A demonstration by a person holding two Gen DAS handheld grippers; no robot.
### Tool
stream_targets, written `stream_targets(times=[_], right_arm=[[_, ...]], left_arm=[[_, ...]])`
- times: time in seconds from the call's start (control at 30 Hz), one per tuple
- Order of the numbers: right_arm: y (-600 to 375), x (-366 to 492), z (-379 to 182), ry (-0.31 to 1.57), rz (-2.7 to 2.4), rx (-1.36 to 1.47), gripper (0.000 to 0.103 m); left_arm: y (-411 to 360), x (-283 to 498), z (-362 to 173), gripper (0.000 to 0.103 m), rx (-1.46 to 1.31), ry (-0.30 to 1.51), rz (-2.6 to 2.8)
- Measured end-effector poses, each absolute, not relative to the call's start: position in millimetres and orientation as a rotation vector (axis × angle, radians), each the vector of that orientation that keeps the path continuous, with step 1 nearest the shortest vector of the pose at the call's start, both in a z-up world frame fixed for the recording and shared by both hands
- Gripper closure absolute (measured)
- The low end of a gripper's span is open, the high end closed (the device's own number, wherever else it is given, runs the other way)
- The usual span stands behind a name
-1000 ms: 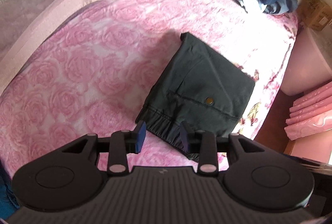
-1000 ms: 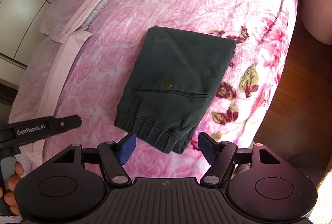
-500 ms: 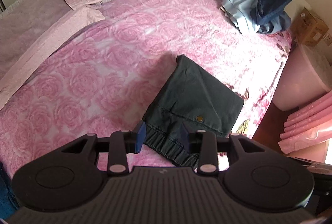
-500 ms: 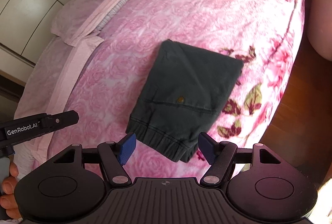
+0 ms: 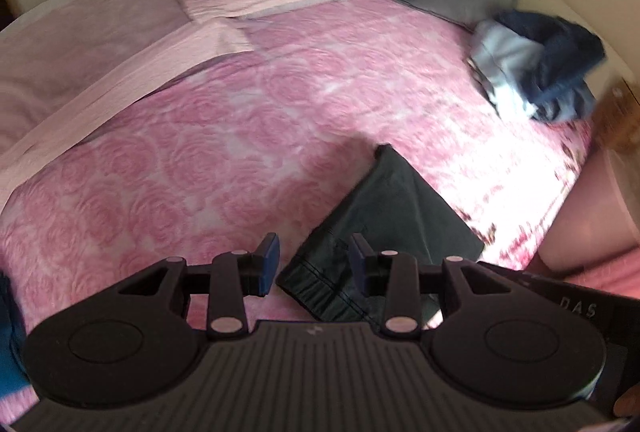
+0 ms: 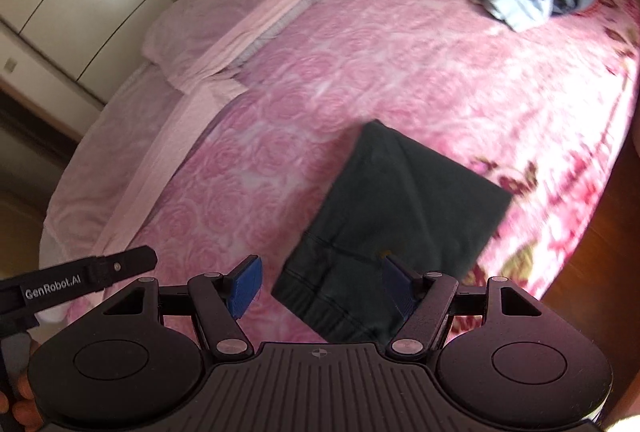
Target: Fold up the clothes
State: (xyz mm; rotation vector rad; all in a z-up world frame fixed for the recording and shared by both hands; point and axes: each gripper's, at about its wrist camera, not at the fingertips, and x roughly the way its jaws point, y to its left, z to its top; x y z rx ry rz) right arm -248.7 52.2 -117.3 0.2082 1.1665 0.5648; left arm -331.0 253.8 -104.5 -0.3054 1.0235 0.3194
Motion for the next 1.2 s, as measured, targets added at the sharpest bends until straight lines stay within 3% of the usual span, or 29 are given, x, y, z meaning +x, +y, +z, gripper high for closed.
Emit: stream_targets(times=[0.37,0.63,1.2], right_arm=[[49.3,-169.7,-125.4,1.192,0.810,0.007,0.034],[26.3,-127.0,-139.3,1.265,0.935,-0.078,0.034],[16.5,-107.3,-141.3,1.291,0.945,0.017,0.034]], left_arm=[[238.4,-310.6,-116.3,0.069,-0.461,1.022,0.624],[181.5,-304.6,-111.8,0.069,-0.538,1.002,0.745],[180.4,-318.1,-98.2,0.067,-0.493,1.004,0.795]])
